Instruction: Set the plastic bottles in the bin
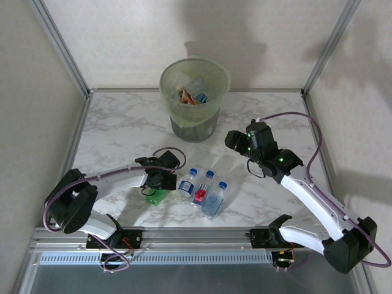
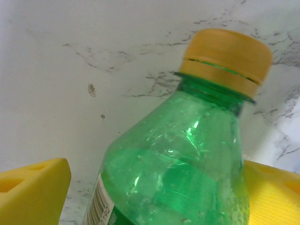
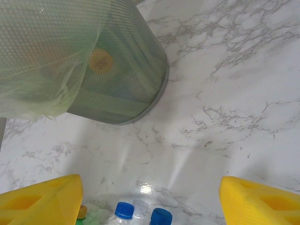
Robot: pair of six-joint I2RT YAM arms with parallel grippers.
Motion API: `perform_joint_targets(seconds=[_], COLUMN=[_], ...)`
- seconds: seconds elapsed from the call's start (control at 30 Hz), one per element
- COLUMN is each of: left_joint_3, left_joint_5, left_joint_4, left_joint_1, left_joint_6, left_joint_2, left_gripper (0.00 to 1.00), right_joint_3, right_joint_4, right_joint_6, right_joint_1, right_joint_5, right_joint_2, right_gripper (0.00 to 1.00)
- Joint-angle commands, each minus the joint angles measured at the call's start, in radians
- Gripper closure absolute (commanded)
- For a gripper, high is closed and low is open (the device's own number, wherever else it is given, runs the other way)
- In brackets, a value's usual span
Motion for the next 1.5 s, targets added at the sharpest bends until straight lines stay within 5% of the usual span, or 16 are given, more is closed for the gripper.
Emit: perform_joint_targets(seconds=[0.0, 0.4, 0.9, 1.47], left_joint_3=[-0.022, -0.032, -0.012, 0.055], left_joint_5=[0.049, 0.087, 0.103, 0.129], left_joint_4=[0.015, 0.042, 0.024, -0.001], left_joint_1=[0.019, 0.049, 0.061, 0.063], left_joint_6=[-0.017, -0.037, -0.046, -0.068], left_joint_2=[-0.024, -0.027, -0.063, -0.124], left_gripper=[0.13, 0.30, 0.32, 0.46], right_joint_3=[-0.010, -0.016, -0.010, -0.002], right_joint_4=[0.026, 0.023, 0.022, 0.010], right_joint_6=[0.017, 0.019, 0.018, 0.016], right_joint_1=[0.007, 0.006, 0.006, 0.006], right_joint_5=[0.003, 0.009, 0.012, 0.023], right_joint_2=[0.002, -0.017, -0.025, -0.052], right_gripper=[0.23, 0.25, 0.26, 0.25])
